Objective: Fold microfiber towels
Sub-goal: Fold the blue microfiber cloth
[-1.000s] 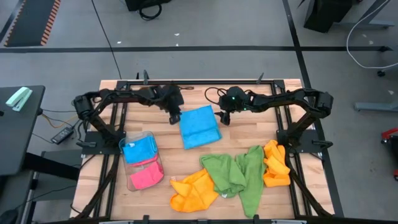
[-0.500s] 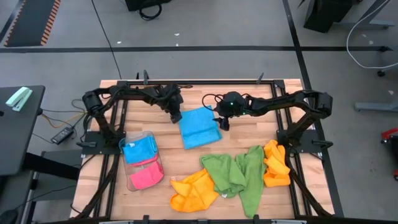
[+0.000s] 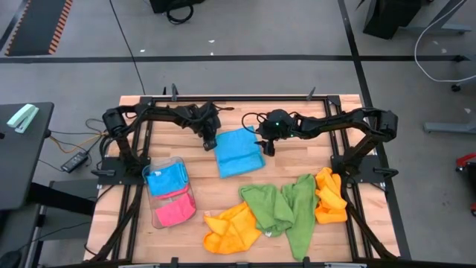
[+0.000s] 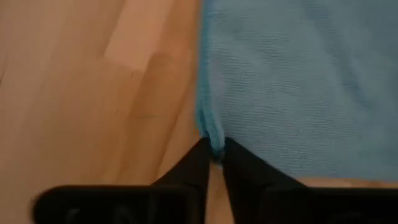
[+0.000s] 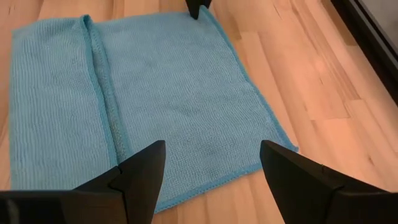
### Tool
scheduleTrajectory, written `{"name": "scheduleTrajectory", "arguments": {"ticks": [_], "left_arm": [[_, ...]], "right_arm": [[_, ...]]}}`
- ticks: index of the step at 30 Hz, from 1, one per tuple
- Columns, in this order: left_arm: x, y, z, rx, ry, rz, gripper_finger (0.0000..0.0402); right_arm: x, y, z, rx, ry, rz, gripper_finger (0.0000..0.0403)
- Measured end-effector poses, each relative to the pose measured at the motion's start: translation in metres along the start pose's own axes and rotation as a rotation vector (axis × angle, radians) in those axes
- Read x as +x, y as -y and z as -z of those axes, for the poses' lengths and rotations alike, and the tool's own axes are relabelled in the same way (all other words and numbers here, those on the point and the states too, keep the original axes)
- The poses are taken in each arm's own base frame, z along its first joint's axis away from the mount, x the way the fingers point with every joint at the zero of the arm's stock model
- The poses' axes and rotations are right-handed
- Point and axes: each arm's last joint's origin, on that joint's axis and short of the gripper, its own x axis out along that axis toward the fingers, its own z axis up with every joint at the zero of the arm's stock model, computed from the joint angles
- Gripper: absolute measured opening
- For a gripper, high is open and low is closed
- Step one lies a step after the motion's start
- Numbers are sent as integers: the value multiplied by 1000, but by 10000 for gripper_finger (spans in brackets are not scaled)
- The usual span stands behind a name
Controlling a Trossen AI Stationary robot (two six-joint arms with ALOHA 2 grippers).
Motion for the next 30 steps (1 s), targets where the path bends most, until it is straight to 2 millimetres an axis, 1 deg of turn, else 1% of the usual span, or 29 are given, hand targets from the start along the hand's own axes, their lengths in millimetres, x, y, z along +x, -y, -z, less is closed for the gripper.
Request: {"name": "scheduleTrajectory", "arguments": {"ticks": [1, 2, 6, 8, 10, 12, 14, 17, 21, 24, 27, 30], "left_arm": [[0, 1, -1, 21, 4, 3, 20], [0, 2, -1, 32, 8, 12, 13], [-4, 6, -2, 105, 10, -2, 13], [-5, 12, -3, 188, 13, -29, 9], [-5, 21, -5, 292, 6, -71, 8], [-5, 33, -5, 393, -14, -129, 10], [-4, 43, -7, 492, -30, -207, 11], [-3, 57, -6, 606, -68, -289, 6], [-2, 66, -7, 633, -59, -301, 13], [-2, 65, -6, 602, -57, -305, 14], [-2, 65, -6, 587, -57, -306, 7], [-2, 63, -6, 566, -55, -308, 8]], "right_arm": [[0, 0, 0, -7, 0, 0, 271], [0, 0, 0, -17, 0, 0, 271], [0, 6, -6, -34, 27, 17, 271], [5, 13, -8, -15, 34, 28, 271], [15, 18, -4, -8, 1, 23, 271], [26, 22, -5, 0, -21, 22, 271], [36, 29, -12, 21, -28, 23, 271], [48, 43, -19, 44, -98, 19, 271], [58, 64, -31, 69, -186, 16, 271], [66, 75, -25, 101, -237, -27, 271], [72, 81, -21, 125, -235, -78, 271], [75, 79, -14, 114, -278, -103, 270]]}}
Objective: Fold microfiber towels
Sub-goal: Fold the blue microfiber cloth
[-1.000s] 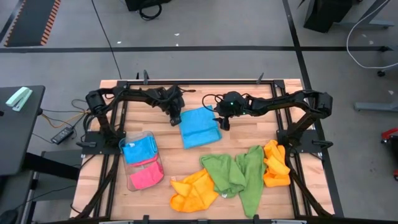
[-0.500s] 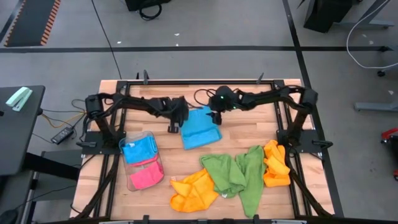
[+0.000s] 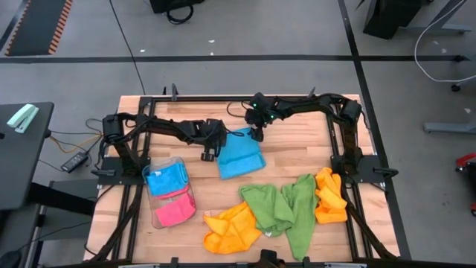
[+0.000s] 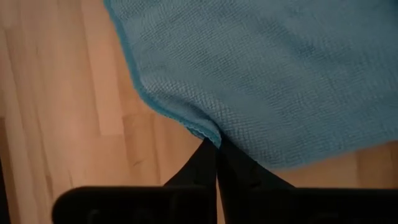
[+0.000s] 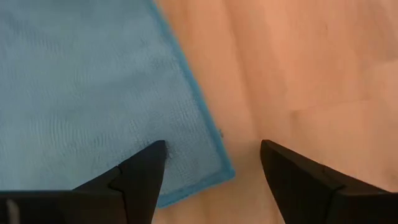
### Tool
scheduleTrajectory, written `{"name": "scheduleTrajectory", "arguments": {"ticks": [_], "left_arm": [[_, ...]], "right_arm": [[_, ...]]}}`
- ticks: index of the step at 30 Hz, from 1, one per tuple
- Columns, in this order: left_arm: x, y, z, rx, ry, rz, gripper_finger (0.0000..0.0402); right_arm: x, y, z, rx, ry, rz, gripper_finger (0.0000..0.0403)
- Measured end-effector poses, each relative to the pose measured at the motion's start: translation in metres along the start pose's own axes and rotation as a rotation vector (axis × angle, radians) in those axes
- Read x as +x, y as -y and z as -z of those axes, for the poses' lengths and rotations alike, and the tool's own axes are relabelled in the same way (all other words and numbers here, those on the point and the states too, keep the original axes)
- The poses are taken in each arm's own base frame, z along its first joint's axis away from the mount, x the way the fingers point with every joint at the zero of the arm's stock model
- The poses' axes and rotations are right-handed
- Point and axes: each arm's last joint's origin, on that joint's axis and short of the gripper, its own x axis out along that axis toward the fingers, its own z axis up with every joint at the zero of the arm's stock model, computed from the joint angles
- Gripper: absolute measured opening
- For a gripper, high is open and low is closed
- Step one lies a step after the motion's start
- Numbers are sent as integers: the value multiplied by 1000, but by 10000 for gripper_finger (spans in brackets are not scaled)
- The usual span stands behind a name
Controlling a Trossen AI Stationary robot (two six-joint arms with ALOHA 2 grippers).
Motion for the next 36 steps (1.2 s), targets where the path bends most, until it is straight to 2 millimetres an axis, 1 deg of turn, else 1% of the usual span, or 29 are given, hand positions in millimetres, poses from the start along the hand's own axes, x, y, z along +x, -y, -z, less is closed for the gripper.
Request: {"name": "scheduleTrajectory", "arguments": {"ticks": [3, 6, 11, 17, 20, 23, 25, 29, 32, 36], "left_arm": [[1, -4, 3, -37, -14, -21, 19], [2, -10, 6, -85, -31, -47, 19], [4, -17, 10, -156, -34, -46, 7], [4, -18, 9, -153, -9, -38, 25], [4, -20, 7, -153, 15, -51, 18], [4, -24, 8, -136, 26, -51, 7], [5, -26, 9, -145, 32, -37, 10], [6, -34, 14, -156, 28, -42, 24], [7, -40, 15, -144, 46, -64, 16], [6, -44, 13, -93, 79, -93, 8]], "right_arm": [[1, -3, 1, -16, -28, -6, 255], [1, -5, 3, -18, -37, -10, 222], [3, -12, 4, -33, -54, -20, 148], [5, -17, 4, -51, -65, -25, 46], [5, -18, 4, -54, -68, -20, 12], [3, -18, 3, -57, -68, 1, 8], [-1, -18, 2, -70, -72, 24, 7], [-17, -16, -2, -100, -63, 79, 5], [-32, -14, -9, -138, -21, 100, 5], [-35, -16, -7, -180, -42, 92, 4]]}}
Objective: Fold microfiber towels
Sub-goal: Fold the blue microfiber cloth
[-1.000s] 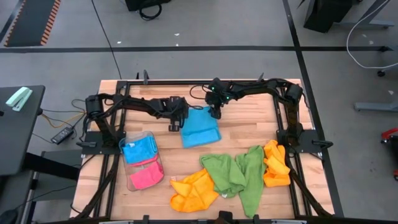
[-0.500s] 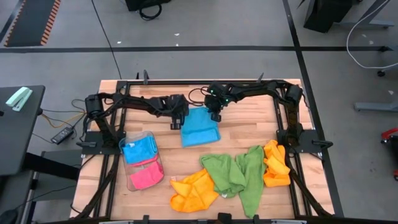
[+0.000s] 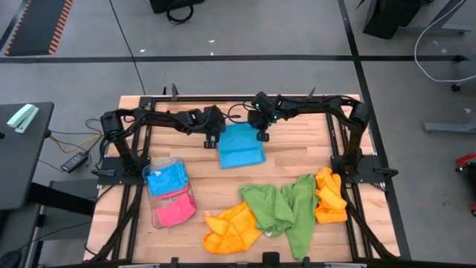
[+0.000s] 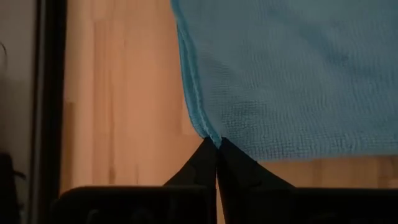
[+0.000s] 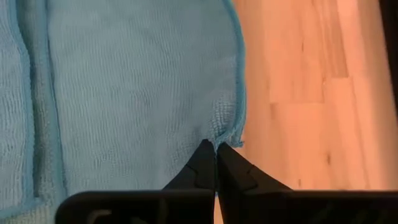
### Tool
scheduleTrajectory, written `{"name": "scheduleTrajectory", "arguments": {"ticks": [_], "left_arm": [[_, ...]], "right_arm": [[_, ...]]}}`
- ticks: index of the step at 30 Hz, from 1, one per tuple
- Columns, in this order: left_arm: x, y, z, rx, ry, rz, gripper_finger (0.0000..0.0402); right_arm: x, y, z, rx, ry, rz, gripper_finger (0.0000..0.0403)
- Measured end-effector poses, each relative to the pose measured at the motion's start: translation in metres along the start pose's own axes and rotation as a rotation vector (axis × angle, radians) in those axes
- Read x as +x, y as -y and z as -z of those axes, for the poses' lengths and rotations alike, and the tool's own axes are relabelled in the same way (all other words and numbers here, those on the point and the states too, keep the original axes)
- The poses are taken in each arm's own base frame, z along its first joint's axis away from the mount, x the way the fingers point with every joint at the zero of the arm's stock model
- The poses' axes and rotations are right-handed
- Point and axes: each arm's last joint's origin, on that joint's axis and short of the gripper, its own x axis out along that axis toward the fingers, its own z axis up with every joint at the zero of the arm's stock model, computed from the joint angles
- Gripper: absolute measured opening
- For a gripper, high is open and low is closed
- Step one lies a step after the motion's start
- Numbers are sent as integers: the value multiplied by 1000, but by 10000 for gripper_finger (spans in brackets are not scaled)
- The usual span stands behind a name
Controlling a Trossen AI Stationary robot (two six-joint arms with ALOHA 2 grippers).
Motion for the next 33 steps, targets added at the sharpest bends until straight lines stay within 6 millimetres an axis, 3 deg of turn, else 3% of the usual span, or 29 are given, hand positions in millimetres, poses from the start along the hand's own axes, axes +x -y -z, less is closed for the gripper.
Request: {"name": "scheduleTrajectory", "arguments": {"ticks": [7, 13, 20, 27, 33], "left_arm": [[-9, 6, -10, 86, 48, -8, 25], [-25, 15, -16, 118, 62, 15, 8], [-30, 31, -19, 101, 69, 97, 28], [-32, 44, -24, 99, 72, 126, 8], [-34, 50, -24, 78, 56, 145, 33]], "right_arm": [[-1, -3, -1, -69, -22, 11, 4], [0, -22, -6, -176, -89, 71, 4], [2, -45, -15, -295, -146, 166, 3], [2, -63, -16, -355, -189, 145, 3], [1, -77, -15, -392, -227, 109, 3]]}}
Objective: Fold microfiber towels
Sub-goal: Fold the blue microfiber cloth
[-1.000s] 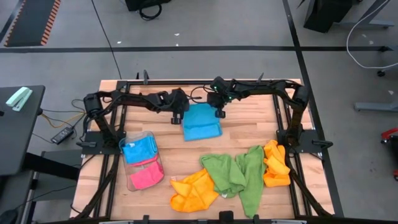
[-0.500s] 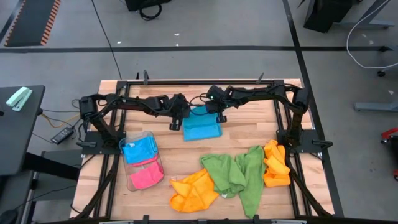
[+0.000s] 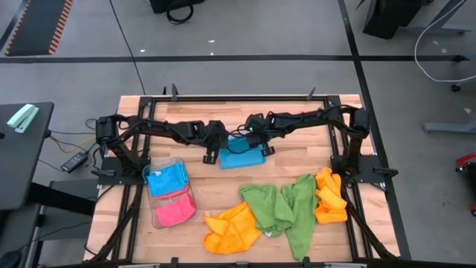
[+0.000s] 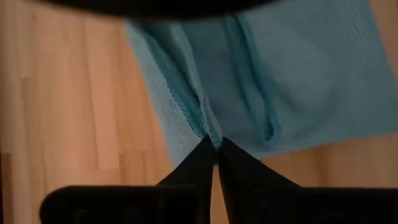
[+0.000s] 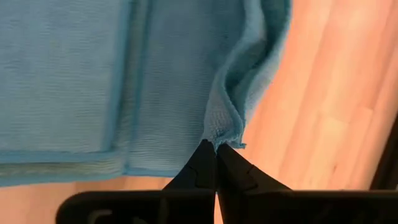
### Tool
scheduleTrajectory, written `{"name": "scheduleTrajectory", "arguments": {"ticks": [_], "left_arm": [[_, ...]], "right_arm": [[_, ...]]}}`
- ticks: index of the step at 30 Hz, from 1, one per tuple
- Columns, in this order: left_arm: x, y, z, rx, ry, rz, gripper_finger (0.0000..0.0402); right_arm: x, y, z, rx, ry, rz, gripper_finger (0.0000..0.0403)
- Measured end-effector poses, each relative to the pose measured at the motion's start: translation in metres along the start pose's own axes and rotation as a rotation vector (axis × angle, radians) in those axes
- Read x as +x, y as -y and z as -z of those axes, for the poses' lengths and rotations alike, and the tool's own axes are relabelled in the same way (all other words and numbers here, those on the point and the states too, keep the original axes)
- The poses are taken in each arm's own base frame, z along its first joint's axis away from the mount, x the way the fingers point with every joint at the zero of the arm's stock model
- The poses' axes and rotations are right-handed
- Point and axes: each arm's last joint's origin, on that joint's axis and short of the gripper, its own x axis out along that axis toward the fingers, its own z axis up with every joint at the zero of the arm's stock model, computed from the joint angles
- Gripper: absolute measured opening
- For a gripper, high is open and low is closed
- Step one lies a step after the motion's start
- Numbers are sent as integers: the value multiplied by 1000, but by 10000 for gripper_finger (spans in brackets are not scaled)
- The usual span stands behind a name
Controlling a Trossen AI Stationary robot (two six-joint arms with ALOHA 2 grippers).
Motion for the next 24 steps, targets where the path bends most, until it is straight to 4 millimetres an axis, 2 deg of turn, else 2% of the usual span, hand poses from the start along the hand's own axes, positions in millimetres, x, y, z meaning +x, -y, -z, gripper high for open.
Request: {"name": "scheduleTrajectory", "arguments": {"ticks": [9, 16, 24], "left_arm": [[-1, 11, -5, -15, 21, 47, 11], [3, 15, -6, -12, 14, 57, 30], [16, 19, -2, -29, -22, 73, 17]], "right_arm": [[-3, -12, -3, -44, -42, -17, 3], [-5, -24, -7, -81, -58, -41, 4], [-7, -31, -9, -116, -50, -91, 49]]}}
